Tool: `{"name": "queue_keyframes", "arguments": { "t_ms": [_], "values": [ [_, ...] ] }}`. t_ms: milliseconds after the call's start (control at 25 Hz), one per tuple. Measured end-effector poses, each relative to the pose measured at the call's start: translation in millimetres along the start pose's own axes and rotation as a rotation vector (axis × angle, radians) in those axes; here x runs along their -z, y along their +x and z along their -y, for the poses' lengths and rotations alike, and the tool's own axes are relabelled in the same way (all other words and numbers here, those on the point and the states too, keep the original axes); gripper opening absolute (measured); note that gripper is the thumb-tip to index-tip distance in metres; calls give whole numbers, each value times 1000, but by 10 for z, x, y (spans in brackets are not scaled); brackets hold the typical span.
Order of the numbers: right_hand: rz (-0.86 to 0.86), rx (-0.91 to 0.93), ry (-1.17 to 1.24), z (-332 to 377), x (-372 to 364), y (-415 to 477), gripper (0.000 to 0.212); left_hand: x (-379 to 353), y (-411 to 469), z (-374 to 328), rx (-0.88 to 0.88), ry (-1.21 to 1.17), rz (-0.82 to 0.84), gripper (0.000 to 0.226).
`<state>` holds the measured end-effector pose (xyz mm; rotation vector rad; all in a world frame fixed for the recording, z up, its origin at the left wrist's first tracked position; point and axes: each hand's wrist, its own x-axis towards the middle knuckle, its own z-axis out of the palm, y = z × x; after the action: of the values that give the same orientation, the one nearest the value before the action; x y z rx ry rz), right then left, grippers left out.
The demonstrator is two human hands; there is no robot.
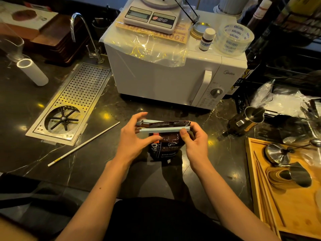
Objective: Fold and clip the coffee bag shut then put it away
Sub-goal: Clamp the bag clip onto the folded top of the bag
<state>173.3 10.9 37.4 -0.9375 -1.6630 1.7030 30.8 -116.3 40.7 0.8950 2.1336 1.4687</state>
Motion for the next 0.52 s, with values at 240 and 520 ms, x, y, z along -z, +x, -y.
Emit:
{"name": "queue_keyframes", "arguments": {
  "t_ms": [240,520],
  "values": [
    [18,20,-44,11,5,87,11,45,-23,105,309,-585,10,52],
    [10,33,-84,-26,0,158,14,-19,-13,32,244,-550,-129,15]
  ]
}}
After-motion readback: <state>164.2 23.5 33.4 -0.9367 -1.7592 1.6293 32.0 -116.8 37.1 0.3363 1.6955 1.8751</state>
